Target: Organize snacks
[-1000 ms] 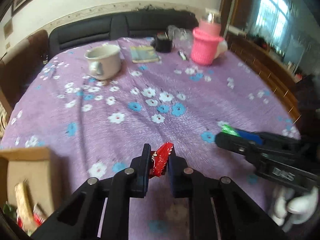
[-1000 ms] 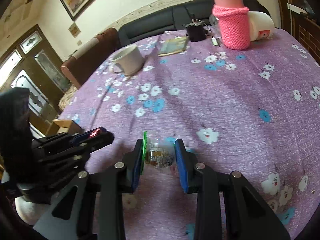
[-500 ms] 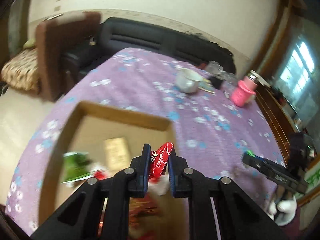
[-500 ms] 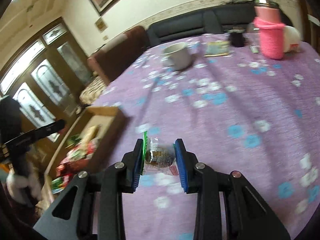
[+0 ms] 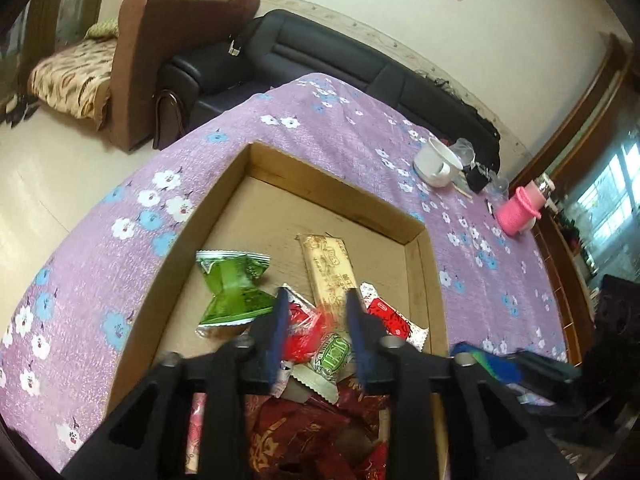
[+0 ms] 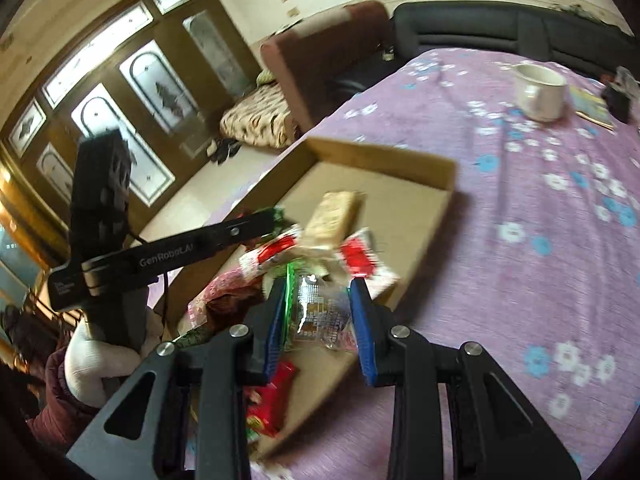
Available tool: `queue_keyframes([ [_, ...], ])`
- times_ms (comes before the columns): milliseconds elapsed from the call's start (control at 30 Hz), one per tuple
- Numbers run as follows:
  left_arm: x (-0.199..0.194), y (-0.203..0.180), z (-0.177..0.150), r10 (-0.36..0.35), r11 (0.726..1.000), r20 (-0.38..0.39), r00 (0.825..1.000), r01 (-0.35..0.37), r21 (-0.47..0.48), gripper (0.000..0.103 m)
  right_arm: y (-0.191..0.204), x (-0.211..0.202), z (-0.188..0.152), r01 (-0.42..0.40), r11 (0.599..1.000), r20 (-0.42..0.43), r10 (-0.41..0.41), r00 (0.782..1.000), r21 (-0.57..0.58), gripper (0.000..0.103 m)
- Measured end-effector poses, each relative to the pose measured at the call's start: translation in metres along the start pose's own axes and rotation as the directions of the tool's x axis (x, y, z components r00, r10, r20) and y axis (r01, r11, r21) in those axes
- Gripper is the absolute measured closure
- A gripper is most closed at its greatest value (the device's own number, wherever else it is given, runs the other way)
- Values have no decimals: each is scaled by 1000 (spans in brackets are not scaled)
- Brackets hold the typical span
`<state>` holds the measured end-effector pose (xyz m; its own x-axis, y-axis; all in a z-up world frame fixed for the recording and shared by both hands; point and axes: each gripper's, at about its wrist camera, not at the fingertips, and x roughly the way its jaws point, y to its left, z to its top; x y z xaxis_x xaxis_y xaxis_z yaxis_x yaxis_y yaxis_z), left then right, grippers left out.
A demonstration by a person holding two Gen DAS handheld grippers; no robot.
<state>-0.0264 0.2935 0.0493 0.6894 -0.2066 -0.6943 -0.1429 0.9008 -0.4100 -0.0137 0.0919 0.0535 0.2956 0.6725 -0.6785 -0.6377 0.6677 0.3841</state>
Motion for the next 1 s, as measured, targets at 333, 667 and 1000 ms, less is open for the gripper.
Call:
queue_keyframes([
  [333,-47,0,-14,-1,1000,125,992,1,1,41,9,25,0,110,993,-8,-111,994,-36,52],
  [667,-95,-40,-40,152,978,340,928,-191,84,27,6,-34,-21,206,978,132,-207,970,18,41],
  [1000,-115,-83,-69,250,934,434,865,-334,127,16,13,-75,-62,388,921,195,-386,902,26,29],
])
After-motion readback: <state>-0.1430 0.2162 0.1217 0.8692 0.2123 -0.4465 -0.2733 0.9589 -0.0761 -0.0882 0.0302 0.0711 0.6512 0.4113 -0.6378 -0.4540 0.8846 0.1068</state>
